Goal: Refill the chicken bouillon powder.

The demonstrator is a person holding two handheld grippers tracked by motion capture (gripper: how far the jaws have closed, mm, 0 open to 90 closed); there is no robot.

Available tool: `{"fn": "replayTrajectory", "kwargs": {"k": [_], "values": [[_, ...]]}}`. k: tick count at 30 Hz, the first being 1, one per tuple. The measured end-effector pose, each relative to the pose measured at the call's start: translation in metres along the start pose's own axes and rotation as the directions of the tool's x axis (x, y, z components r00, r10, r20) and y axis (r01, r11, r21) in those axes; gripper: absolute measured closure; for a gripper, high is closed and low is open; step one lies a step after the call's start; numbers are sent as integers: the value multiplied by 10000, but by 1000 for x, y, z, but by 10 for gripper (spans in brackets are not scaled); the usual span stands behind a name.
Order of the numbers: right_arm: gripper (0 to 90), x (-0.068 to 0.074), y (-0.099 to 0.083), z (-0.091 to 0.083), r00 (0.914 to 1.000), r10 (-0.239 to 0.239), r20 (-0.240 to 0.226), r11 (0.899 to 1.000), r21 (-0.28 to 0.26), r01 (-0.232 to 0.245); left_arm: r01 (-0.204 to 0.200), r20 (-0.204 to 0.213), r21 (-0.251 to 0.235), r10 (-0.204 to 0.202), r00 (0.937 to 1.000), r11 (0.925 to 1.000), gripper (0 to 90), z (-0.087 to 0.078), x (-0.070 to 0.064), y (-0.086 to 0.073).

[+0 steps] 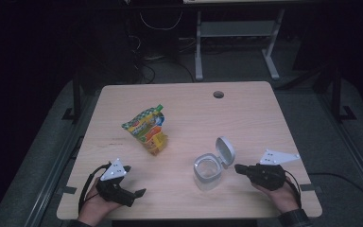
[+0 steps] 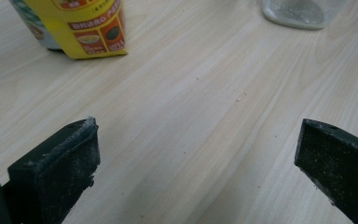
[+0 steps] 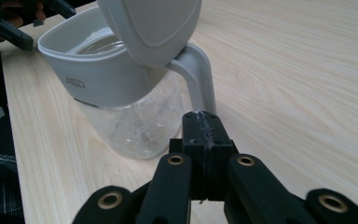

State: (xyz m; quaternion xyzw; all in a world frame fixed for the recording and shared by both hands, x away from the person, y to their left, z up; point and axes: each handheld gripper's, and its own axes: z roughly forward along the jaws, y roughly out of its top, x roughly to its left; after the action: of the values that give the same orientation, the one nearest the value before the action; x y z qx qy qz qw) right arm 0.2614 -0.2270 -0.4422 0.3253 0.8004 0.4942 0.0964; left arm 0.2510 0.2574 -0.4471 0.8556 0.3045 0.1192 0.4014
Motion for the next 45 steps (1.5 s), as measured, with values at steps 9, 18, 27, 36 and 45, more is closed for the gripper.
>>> {"fn": "replayTrajectory", "kwargs": {"k": [9, 18, 27, 36, 45], "values": [[880, 1, -3, -9, 9997, 109, 217, 9998, -151, -106, 129, -207, -237, -134, 9997, 9996, 0, -3, 7, 10], [880, 4, -4, -6, 9996, 154, 236, 9998, -104, -151, 138, -456, -437, -158, 9988, 9990, 0, -6, 19, 23], [893, 3, -5, -7, 9990, 317, 311, 9993, -206, -310, 372, -688, -819, -429, 9967, 9959, 0, -8, 34, 34], [896, 8, -9, -8, 9981, 356, 513, 9993, -128, -350, 541, -862, -1157, -643, 9942, 9918, 0, -7, 46, 42], [895, 8, -6, -7, 9986, 296, 432, 9995, -132, -290, 538, -803, -1672, -680, 9945, 9845, 0, -1, 67, 56]]}}
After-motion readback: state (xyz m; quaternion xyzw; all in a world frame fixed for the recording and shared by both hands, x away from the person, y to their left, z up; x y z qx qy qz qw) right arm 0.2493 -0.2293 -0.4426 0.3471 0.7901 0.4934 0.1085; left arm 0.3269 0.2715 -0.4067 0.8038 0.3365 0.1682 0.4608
